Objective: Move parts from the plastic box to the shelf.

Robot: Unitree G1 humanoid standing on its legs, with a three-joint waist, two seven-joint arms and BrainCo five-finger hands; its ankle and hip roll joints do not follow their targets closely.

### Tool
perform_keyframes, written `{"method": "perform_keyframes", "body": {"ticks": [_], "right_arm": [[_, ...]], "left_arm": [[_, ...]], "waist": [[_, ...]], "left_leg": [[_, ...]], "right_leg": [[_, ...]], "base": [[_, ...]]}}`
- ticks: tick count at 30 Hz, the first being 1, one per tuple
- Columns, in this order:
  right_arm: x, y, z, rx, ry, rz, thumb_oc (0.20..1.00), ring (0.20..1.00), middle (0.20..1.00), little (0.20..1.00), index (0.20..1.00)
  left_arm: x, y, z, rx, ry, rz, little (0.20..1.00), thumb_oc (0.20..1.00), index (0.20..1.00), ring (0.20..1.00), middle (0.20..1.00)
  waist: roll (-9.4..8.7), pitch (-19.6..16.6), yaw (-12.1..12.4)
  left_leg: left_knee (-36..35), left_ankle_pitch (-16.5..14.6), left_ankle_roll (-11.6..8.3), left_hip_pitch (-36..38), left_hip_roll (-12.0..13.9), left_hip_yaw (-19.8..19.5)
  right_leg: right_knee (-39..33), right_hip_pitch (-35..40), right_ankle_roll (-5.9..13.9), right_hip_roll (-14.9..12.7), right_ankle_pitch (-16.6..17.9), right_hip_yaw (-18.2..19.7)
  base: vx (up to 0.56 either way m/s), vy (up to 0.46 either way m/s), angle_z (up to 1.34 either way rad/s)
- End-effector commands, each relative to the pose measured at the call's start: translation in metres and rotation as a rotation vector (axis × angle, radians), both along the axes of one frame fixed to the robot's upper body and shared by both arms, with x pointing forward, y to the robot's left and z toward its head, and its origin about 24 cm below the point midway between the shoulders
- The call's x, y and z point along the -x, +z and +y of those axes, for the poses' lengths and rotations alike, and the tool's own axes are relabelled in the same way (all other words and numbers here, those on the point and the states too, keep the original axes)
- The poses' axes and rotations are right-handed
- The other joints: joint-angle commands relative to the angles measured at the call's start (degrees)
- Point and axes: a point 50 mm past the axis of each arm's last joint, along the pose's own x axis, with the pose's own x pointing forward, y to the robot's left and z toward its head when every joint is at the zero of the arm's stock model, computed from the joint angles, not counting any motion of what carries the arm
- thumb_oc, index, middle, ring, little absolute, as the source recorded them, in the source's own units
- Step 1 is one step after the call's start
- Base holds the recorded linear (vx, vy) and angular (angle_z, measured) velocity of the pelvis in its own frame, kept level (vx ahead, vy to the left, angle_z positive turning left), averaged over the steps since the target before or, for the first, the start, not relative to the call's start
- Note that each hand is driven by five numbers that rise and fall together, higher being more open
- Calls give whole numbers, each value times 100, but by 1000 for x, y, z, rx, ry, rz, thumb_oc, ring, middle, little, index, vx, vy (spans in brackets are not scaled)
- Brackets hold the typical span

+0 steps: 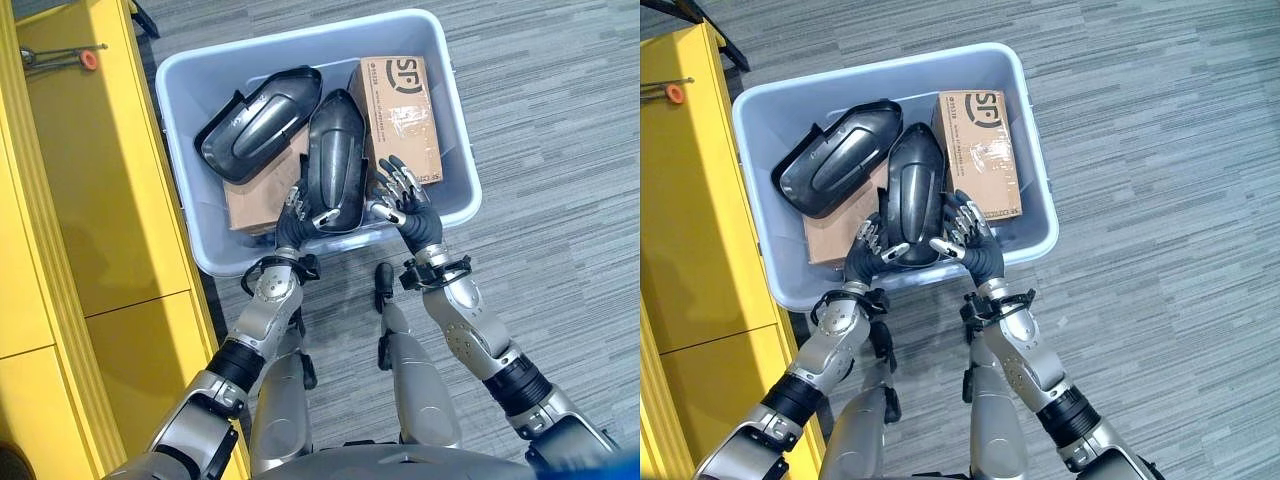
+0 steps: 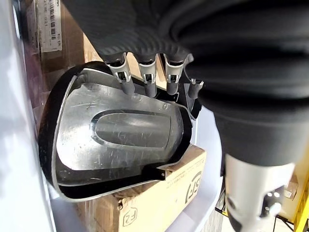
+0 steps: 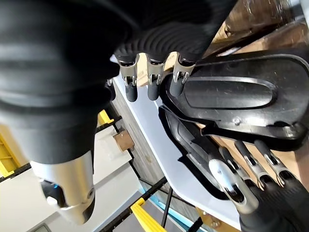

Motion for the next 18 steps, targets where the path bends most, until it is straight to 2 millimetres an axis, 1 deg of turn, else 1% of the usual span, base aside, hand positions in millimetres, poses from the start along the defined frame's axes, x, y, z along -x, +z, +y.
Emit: {"method": "perform_keyframes", "body": {"ticks": [1,7,10,14,15,18], "right_arm": [[9,31,0,-76,0,-157,1000,1000,1000,1000,1000],[9,32,-2,-72,-8,-165,1000,1000,1000,1000,1000],[6,32,-3,-55,-30,-168,1000,1000,1000,1000,1000],[-7,32,-1,-18,-77,-154,1000,1000,1000,1000,1000],[-13,32,-1,-15,-105,-143,1000,1000,1000,1000,1000],[-18,30,-3,-18,-135,-122,1000,1000,1000,1000,1000]], "left_arm": [[1,26,9,11,-10,-142,1000,1000,1000,1000,1000],[9,33,22,24,17,-183,1000,1000,1000,1000,1000],[12,37,25,36,24,-205,1000,1000,1000,1000,1000],[15,45,27,56,24,-243,1000,1000,1000,1000,1000],[16,48,28,62,25,-260,1000,1000,1000,1000,1000],[17,47,26,74,22,-251,1000,1000,1000,1000,1000]], "waist": [[-81,-58,-14],[-37,-48,55],[-11,-27,90],[44,20,168],[72,44,203],[85,81,224]], "left_leg": [[450,-362,47,-75,-16,-531],[446,-363,60,-110,-48,-564],[468,-360,67,-161,-65,-593],[490,-351,75,-249,-107,-626],[516,-349,79,-299,-123,-644],[547,-344,87,-359,-147,-666]], "right_leg": [[392,299,518,-473,-372,-124],[383,310,519,-493,-372,-165],[387,301,516,-512,-373,-196],[379,266,517,-547,-356,-240],[386,246,517,-566,-355,-245],[388,219,514,-574,-344,-245]], "base": [[0,0,0],[-5,2,4],[-8,2,5],[-15,3,5],[-18,17,15],[-18,12,12]]}}
